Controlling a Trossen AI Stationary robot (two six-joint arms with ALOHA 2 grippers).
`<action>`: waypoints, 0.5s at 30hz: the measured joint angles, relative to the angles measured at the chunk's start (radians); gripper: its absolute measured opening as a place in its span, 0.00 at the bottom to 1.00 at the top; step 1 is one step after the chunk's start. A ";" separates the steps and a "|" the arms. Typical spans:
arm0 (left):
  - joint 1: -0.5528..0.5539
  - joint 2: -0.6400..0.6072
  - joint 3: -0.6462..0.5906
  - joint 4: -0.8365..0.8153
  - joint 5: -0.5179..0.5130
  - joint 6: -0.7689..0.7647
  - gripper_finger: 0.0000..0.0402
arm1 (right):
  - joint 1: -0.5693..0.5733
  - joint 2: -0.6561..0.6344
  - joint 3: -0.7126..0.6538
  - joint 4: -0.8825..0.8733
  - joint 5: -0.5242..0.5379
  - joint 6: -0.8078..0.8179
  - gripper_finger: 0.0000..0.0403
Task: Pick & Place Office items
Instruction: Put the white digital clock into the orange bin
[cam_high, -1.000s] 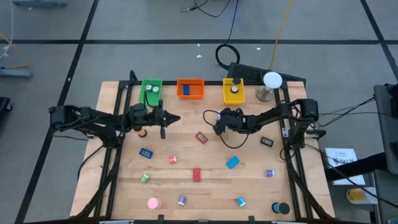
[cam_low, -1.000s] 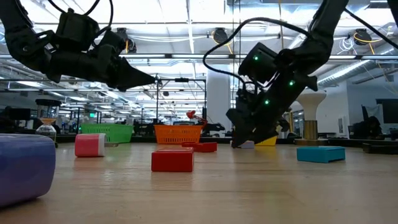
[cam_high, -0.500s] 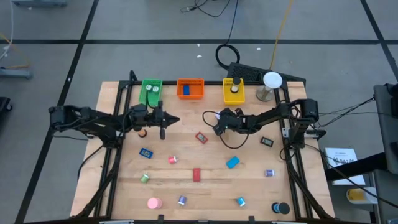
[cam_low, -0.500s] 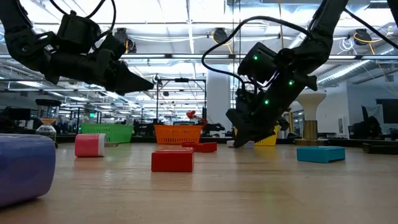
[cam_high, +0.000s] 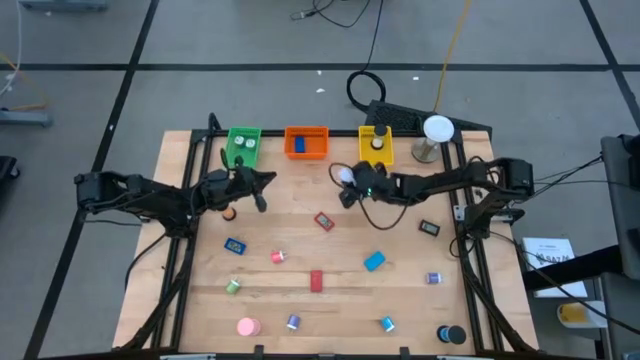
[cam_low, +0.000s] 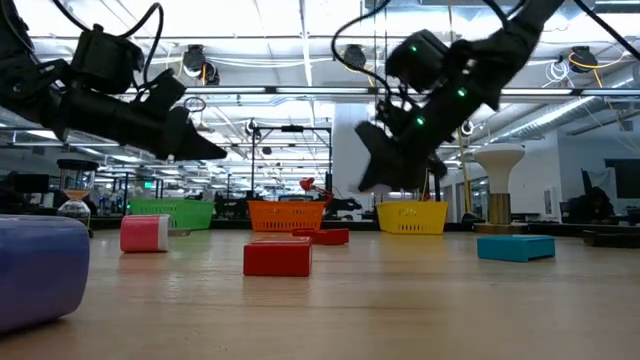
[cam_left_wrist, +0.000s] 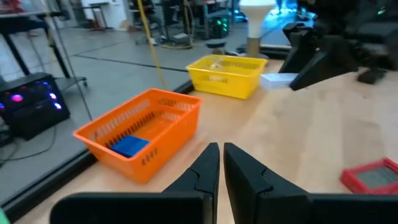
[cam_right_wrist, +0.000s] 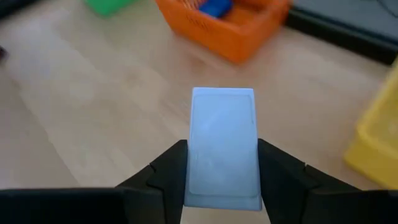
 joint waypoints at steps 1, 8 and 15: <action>0.000 0.000 0.000 0.009 -0.007 0.001 0.08 | -0.011 0.000 0.030 -0.014 -0.021 -0.014 0.38; 0.000 0.000 0.000 0.023 -0.112 0.008 0.08 | -0.087 0.091 0.305 -0.185 -0.051 -0.102 0.39; -0.001 0.000 0.000 0.021 -0.131 0.000 0.08 | -0.171 0.258 0.558 -0.230 -0.113 -0.123 0.38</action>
